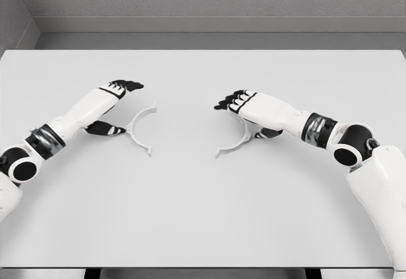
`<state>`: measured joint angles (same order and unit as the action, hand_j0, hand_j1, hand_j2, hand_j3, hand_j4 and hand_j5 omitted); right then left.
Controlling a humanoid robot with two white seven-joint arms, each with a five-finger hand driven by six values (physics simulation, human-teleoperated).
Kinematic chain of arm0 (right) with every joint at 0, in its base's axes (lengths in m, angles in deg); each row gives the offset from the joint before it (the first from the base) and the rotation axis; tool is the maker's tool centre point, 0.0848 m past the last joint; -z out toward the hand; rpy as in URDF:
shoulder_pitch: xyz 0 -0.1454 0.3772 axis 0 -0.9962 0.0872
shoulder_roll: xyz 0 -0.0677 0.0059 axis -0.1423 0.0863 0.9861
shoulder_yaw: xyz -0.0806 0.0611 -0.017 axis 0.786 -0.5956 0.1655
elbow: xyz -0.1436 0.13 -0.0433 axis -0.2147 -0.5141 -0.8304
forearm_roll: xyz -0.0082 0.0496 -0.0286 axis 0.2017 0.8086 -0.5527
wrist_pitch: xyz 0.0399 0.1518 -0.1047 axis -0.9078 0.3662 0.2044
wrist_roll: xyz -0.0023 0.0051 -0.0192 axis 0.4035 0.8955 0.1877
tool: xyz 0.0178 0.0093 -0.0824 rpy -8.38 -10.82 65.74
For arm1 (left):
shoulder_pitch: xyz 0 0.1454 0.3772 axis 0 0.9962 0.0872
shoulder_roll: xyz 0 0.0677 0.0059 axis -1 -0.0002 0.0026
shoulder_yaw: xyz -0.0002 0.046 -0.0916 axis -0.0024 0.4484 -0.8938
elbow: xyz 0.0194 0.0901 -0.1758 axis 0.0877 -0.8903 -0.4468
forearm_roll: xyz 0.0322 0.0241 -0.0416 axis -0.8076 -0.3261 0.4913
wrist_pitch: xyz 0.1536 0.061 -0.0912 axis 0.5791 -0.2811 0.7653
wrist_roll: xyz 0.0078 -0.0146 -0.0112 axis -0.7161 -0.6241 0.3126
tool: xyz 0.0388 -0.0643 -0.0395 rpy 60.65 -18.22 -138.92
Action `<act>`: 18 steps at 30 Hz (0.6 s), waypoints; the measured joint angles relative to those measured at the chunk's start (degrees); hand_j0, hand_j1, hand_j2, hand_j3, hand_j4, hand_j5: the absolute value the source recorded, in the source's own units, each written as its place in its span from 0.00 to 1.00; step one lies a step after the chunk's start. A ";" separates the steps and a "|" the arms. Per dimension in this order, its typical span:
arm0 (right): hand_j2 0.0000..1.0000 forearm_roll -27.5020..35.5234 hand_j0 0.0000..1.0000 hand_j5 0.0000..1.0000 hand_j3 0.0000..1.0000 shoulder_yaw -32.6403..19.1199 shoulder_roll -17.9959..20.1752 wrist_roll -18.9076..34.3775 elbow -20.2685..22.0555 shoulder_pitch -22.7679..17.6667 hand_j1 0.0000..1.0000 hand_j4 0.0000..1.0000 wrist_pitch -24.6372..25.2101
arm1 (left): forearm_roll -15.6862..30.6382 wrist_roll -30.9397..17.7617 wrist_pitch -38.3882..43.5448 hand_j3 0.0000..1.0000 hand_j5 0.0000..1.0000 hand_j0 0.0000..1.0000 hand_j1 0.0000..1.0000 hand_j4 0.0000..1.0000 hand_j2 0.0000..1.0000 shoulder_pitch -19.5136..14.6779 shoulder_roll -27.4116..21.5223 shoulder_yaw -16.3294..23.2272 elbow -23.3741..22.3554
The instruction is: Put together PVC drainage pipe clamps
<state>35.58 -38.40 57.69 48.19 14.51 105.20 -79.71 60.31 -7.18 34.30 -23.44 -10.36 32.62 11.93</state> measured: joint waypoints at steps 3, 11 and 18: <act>1.00 0.00 1.00 1.00 1.00 0.24 -0.13 0.00 0.00 0.09 1.00 1.00 0.00 | -0.01 0.00 0.00 1.00 1.00 1.00 1.00 1.00 1.00 0.00 0.63 0.06 0.20; 1.00 -0.01 1.00 1.00 1.00 0.65 -1.08 0.04 0.10 0.44 1.00 1.00 0.00 | -0.12 0.00 0.00 1.00 1.00 1.00 1.00 1.00 1.00 0.79 1.88 0.10 1.67; 1.00 -0.33 1.00 1.00 1.00 1.18 -2.14 0.05 -0.07 1.84 1.00 1.00 0.00 | -0.51 0.00 0.00 1.00 1.00 1.00 1.00 1.00 1.00 0.97 2.56 0.48 3.33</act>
<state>35.24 -37.22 55.55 48.24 14.44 107.04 -79.71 59.80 -7.18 34.30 -22.47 -7.80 33.10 15.26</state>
